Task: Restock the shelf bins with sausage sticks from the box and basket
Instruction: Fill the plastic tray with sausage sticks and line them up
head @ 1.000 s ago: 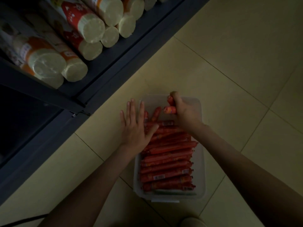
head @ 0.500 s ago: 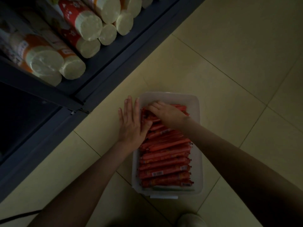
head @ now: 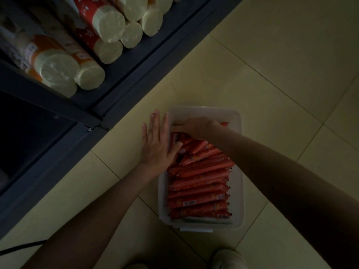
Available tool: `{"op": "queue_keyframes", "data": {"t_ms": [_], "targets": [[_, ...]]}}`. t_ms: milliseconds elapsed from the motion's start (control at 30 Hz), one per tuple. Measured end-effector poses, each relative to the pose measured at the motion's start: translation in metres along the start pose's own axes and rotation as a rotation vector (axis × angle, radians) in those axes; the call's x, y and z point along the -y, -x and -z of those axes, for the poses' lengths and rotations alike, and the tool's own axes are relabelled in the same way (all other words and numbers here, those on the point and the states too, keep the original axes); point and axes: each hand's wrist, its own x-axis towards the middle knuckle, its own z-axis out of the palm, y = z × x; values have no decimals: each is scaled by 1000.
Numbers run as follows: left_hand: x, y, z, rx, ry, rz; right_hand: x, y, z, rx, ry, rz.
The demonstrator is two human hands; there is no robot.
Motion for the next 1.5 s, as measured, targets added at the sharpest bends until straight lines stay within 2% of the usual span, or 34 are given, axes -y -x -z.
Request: {"op": "queue_keyframes", "data": {"t_ms": [67,100,133,267,367,433,467,533,633,733,833,933,1033,1067,1133,1200,1333,1400,1500], "targets": [[1,0,0,13,-49,6,4,-1,-8,-154,97,-30],[1,0,0,14,-73,7,5,-2,-10,-187,220,-31],[1,0,1,13,-94,8,5,-1,-11,-224,241,-68],[-2,1,2,31,-110,32,-4,-10,-14,-53,295,-66],[-4,1,2,36,-134,46,-7,-15,-5,36,404,25],[-6,1,2,39,-148,54,-7,-16,-5,113,208,-70],[-6,1,2,42,-157,57,-8,-10,-5,66,132,-101],[-7,0,3,50,-170,68,-4,-8,4,108,-87,-171],[-9,0,4,54,-165,78,-9,4,13,306,-56,-141],[-10,0,2,67,-156,66,-14,13,9,369,-209,-212],[-11,-1,3,85,-163,47,-14,34,11,265,-267,-243],[-14,-1,6,118,-154,28,-18,63,5,-49,-224,-311],[-16,-2,5,94,-161,-3,-22,99,-16,-334,-409,-522],[-17,-2,4,75,-184,-29,-21,108,-23,-381,-489,-569],[-27,-3,5,51,-246,-122,-17,121,-33,-365,-561,-588],[-43,-7,6,67,-267,-264,-8,126,-40,-307,-478,-588],[-69,-5,-11,326,-348,-507,11,127,-53,-285,-273,-617],[-69,-5,-18,429,-376,-454,15,122,-54,-284,-232,-647],[-65,-12,-9,471,-307,-374,14,116,-51,-300,-191,-697]]}}
